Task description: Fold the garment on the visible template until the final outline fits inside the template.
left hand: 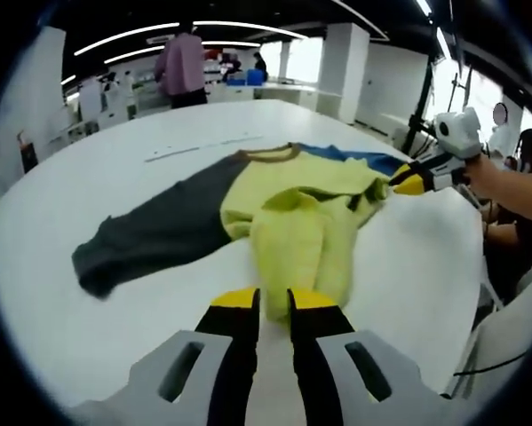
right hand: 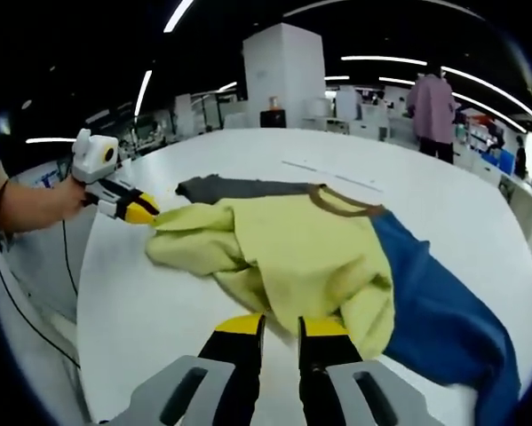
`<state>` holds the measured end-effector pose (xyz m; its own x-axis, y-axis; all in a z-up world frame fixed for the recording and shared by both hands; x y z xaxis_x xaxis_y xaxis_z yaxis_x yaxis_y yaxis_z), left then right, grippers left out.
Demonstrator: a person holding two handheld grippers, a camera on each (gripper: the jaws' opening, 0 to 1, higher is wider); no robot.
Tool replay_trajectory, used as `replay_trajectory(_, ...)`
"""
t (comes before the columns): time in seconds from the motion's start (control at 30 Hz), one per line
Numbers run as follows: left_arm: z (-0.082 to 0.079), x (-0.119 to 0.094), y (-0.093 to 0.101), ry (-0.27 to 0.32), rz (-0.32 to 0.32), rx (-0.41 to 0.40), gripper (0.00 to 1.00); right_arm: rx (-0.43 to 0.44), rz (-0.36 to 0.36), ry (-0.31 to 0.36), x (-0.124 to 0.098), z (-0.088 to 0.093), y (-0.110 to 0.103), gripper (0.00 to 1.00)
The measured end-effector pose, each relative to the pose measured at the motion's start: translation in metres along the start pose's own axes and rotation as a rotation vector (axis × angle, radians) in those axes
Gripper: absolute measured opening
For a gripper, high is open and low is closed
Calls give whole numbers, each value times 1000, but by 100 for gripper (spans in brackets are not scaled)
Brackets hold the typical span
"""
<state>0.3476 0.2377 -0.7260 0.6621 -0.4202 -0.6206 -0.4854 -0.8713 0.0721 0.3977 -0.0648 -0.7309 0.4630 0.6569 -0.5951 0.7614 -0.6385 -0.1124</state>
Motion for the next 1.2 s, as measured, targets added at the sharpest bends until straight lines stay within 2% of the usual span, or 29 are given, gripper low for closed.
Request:
replay_trajectory(0.43, 11, 6, 1, -33, 21, -15, 3, 0, -7, -27, 7, 7, 2, 9)
replay_trajectory(0.8, 11, 11, -2, -43, 25, -8, 4, -36, 17, -89, 15, 17, 9, 7)
replay_trajectory(1.2, 12, 13, -3, -42, 29, -14, 2, -49, 20, -69, 18, 12, 9, 0)
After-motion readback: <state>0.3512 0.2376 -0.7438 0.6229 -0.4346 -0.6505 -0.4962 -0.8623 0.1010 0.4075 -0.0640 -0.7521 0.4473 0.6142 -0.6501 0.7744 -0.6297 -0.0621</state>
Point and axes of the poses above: the point that each gripper's makers call its tool centre point, and the gripper's own axes: x roughly forward along the fingers, y roughly to its right, z roughly out of its underside, the point moved 6 cm from there along -x, roughly backward along the fingers, and after that the axes turned 2 degrees about -z, right-handed, at the moved point
